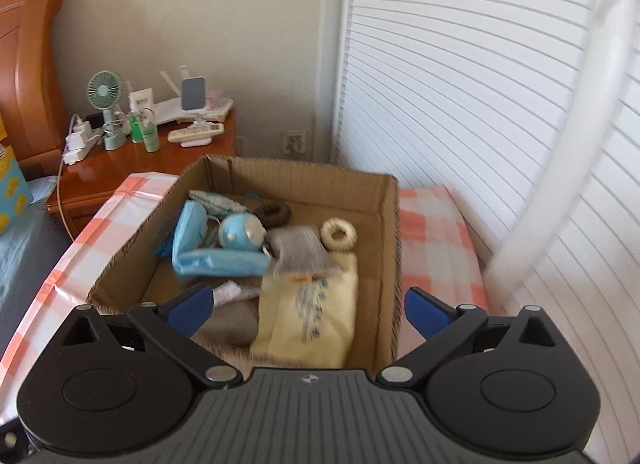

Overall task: Organize soft objects
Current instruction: 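Withdraw both grippers from the box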

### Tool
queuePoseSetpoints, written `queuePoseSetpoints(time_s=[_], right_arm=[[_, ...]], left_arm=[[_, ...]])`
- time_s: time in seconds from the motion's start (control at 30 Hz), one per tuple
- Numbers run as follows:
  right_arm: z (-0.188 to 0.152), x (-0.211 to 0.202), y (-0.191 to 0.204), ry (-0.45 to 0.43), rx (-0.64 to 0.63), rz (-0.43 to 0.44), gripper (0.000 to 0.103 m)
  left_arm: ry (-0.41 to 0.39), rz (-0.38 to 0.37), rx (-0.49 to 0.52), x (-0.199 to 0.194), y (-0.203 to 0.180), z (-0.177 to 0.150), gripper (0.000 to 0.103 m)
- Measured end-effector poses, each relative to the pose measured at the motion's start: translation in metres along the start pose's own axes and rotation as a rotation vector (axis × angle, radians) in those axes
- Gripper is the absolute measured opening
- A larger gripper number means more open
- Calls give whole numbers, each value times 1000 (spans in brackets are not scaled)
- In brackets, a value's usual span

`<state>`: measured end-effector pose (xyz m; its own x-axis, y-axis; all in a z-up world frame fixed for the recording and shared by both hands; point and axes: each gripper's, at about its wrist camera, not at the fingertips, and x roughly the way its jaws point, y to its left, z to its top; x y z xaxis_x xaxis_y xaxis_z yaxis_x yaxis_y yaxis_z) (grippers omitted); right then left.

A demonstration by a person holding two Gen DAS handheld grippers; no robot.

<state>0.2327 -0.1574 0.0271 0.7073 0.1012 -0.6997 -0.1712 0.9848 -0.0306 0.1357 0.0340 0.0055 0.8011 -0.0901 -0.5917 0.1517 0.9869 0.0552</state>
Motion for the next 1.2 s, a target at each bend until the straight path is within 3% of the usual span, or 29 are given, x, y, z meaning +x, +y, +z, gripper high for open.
queuePoseSetpoints(time_s=[0.13, 0.37, 1.2], right_arm=[[-31, -27, -4, 31, 91, -64, 103], [-69, -59, -1, 38, 133, -128, 103], [-78, -79, 6, 9, 143, -117, 103]], left_arm=[[7, 9, -15, -5, -2, 4, 102], [26, 42, -61, -10, -6, 15, 102], [78, 62, -63, -11, -19, 22, 102]])
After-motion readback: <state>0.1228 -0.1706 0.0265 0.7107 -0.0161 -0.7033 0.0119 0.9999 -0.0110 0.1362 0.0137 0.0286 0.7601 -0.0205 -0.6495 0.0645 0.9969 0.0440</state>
